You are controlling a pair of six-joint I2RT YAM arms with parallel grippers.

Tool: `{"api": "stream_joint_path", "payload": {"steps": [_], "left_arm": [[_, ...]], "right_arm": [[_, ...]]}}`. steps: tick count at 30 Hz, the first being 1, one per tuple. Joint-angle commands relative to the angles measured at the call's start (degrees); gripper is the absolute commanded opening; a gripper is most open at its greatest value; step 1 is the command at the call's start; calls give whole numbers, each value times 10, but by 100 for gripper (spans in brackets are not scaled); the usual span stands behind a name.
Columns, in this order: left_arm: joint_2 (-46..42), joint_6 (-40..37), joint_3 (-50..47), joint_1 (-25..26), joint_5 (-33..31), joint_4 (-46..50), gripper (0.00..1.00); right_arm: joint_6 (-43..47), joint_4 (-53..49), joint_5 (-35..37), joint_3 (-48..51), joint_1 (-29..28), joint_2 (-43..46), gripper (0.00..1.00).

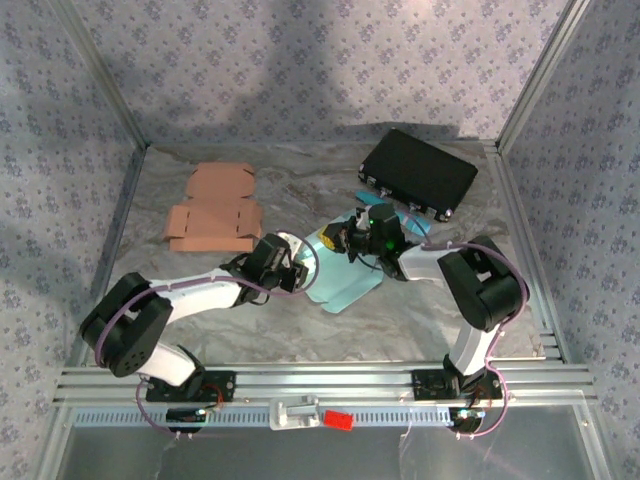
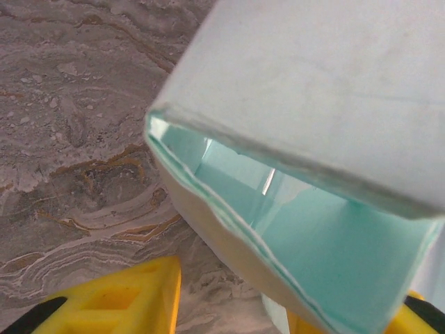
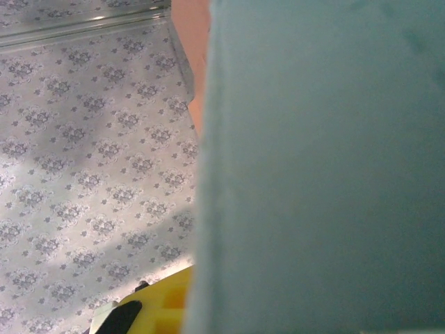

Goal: Fold the paper box

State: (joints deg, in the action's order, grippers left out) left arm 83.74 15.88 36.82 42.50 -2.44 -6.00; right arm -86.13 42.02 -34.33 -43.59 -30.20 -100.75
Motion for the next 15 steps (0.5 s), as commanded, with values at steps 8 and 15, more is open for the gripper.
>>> {"api": "stream_joint_path", "payload": {"steps": [8,15], "left_arm": [[-2,9,8,-6,-12,-15,42],[12,27,15,-8,-18,-19,42]], "right_arm": [[24,75,10,13,-15,-36,0],[29,133,24,47,-25,-52,0]]}}
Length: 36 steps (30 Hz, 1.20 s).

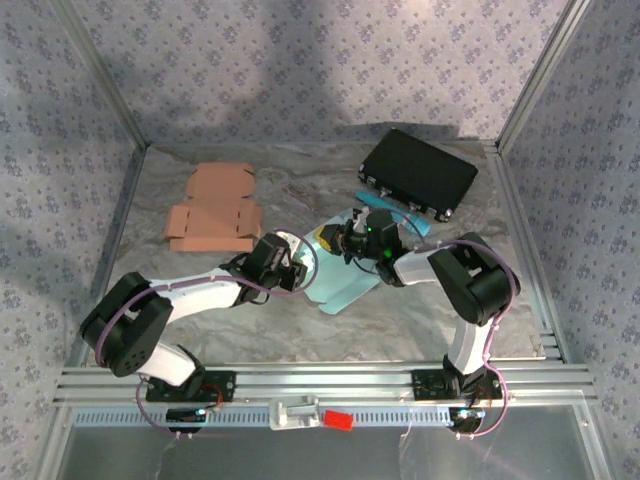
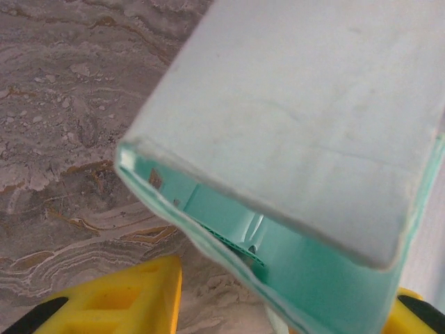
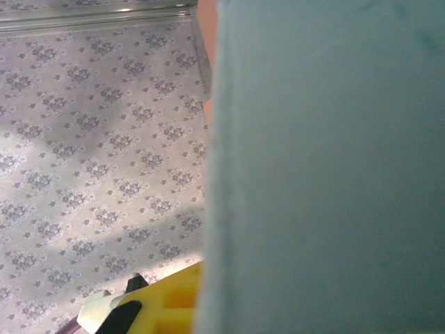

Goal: Fold the paper box

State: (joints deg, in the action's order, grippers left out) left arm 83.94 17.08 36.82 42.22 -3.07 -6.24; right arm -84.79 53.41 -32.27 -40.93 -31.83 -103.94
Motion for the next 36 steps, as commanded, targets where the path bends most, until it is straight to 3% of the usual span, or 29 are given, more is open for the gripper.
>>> {"api": "stream_joint_path", "payload": {"steps": [1,15,19,27,29,36], "left_arm": [[11,19,16,-6,-12,-17,42],[36,101,32,-5,-69,-42,45],[44,122,39,-2,-81,-46,40],[50,138,54,17,-117,-27,13],[52,145,57,20,-124,-20,10],[67,198,117,36,-195,86,0]], "right_arm": [[13,30,7,24,-10,-21,0],[-15,46,37,23,-28,-38,0],[-16,41,43,20,-34,-39,0],[-29,33,63,21,-38,-37,0],[-31,28,65,19,-37,-37,0],[-45,2,84,9,-50,-29,0]]}}
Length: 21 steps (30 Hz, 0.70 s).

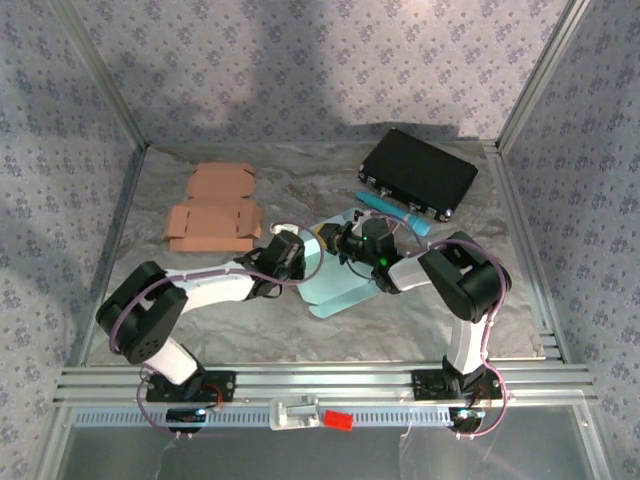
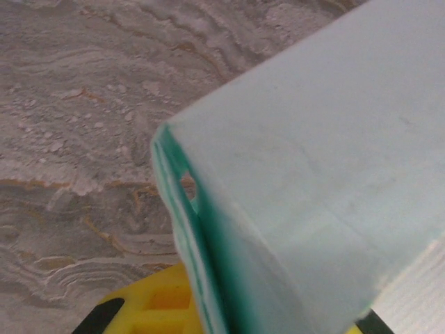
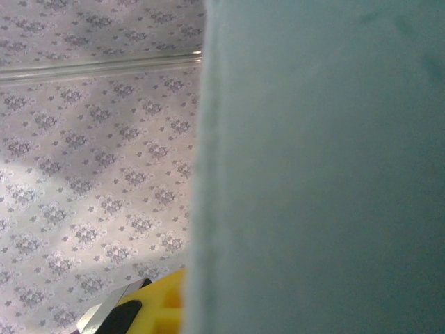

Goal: Fold the paper box

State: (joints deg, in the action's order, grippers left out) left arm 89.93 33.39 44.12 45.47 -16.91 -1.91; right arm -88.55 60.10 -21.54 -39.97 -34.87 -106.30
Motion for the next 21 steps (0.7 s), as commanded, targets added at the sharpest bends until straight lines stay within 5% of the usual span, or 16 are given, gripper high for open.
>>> {"api": "stream_joint_path", "payload": {"steps": [1,4,13,21], "left_arm": [[11,52,56,5,-71,69,0],[24,85,85,5,-90,120,0],[34,105,140,4,-104,229,0],[52,100,226,-29,-59,404,0]], "right_arm": [[-8,-70,-19,-1,-21,-1,0],[-14,-95,-1,0,-24,18,3],[13,-238,36,-4,-7,128,48],[113,-507,61,-42,44,308,55]]}}
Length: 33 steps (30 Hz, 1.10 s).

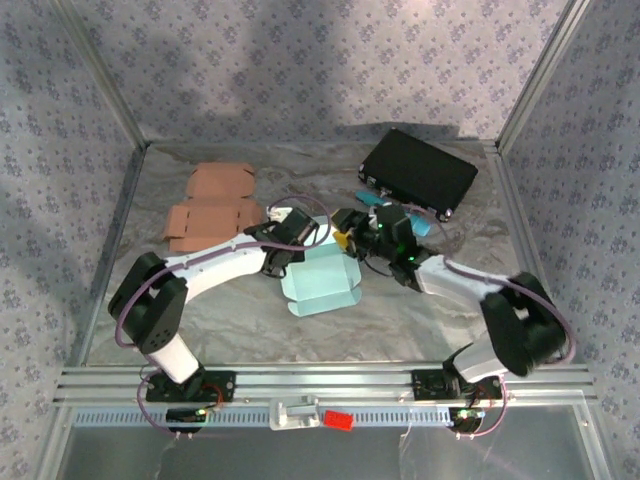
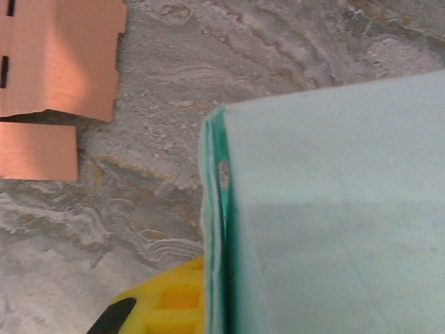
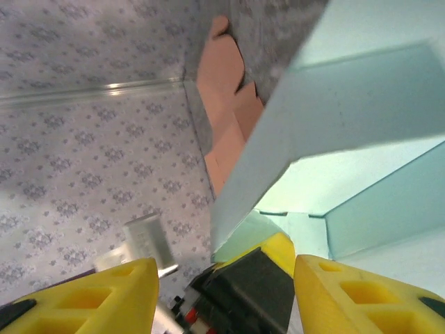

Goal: Fold the paper box

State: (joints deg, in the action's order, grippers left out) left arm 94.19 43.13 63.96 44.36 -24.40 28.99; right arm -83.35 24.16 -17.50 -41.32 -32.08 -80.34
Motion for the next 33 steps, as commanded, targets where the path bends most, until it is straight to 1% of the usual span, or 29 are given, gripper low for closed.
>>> {"api": "stream_joint_path", "payload": {"steps": [1,3,5,9,12,16,18,23,26,29,33], "left_arm": [[11,-1,34,-25,27,115,0],[20,-6,58,-45,54,153,0],[34,-13,86,-58,75,188,0],[59,-34,138,-65,90,239,0],[73,-38,167,-68,96,261,0],[78,-38,180,-68,99,269,0],[78,-38,182,-69,102,268,0],[78,-38,186,-69,106,266,0],[79,-39,188,-70,107,265,0],[81,-40,189,-71,109,263,0],[85,-43,190,-73,114,258,0]], "right_arm": [[74,-187,22,-39,26,63,55],[116,-278,16,-79,48,76,55],[156,-363,15,-130,60,65,55],[198,-447,9,-226,61,2,55],[199,-461,4,-285,49,-50,55],[209,-486,23,-351,25,-115,55],[218,-494,29,-369,22,-145,55],[272,-518,43,-406,25,-208,56],[292,-521,30,-420,24,-239,57],[295,-519,15,-426,20,-260,57],[290,-486,-36,-431,13,-279,57]]}}
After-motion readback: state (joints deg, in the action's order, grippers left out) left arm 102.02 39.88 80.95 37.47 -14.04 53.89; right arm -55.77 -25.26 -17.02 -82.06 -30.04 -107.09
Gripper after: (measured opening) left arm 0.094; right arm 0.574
